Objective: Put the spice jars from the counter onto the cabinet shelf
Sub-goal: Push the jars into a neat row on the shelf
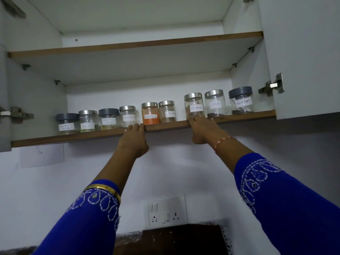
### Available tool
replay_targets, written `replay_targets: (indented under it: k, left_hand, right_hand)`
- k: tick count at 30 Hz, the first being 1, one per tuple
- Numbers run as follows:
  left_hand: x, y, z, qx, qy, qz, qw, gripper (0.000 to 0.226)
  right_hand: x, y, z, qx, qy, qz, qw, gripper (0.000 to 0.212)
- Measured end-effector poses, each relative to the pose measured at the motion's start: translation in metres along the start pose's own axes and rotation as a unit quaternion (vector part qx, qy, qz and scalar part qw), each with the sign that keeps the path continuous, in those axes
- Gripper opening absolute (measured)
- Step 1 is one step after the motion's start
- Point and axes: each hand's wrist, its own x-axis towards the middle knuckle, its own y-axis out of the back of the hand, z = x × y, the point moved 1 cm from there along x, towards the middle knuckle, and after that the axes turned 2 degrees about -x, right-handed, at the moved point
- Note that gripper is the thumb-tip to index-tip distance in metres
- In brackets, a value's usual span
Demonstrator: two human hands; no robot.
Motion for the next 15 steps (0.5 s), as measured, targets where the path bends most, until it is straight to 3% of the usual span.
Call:
replay_targets:
  k: [11,15]
  left_hand:
    - [-0.001,-0.008,-0.001,-0.015,-0.01,0.054,0.998,0.052]
    - [0.007,-0.004,0.011,-0.034,0.014,0.054,0.998,0.043]
  right_hand:
    - [-0.001,-0.002,-0.001,-0.026,0.0,0.012,1.0,0.071]
    - [0.003,-0.003,0.01,-0.012,0.041,0.047,0.998,0.055]
